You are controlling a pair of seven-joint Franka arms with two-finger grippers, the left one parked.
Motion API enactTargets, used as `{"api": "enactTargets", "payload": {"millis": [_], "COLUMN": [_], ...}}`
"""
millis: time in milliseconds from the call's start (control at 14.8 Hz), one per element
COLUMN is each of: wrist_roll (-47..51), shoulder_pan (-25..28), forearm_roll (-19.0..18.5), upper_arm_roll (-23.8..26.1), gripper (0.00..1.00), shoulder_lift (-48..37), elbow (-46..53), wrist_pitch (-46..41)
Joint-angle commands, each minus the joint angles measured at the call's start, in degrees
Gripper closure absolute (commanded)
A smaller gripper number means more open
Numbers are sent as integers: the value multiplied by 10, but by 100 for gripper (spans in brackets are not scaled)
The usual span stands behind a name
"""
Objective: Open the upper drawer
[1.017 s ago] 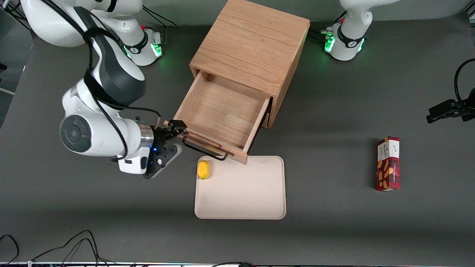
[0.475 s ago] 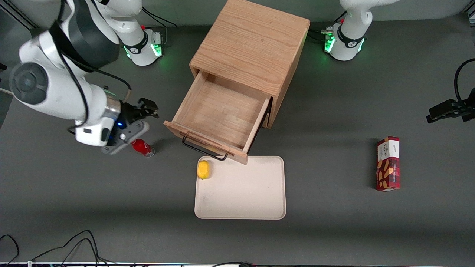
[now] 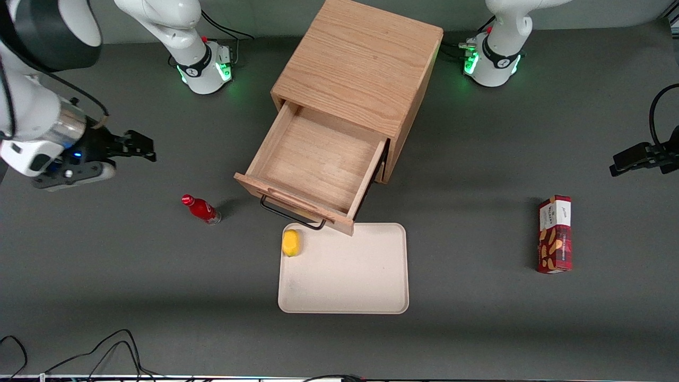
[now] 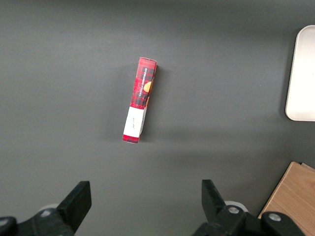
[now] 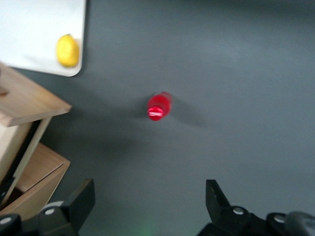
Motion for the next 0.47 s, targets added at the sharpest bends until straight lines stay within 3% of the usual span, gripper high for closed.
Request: {"api": "enactTargets", "payload": {"millis": [0, 68, 407], "wrist_roll": [23, 69, 67], "shoulder_pan": [-20, -28, -47], "forearm_roll": [16, 15, 13], "upper_arm_roll": [5, 1, 3], "gripper": [0, 0, 0], "shoulder_lift": [-59, -58, -44], "elbow": [-61, -49, -27], "wrist_pitch": [29, 14, -2]}}
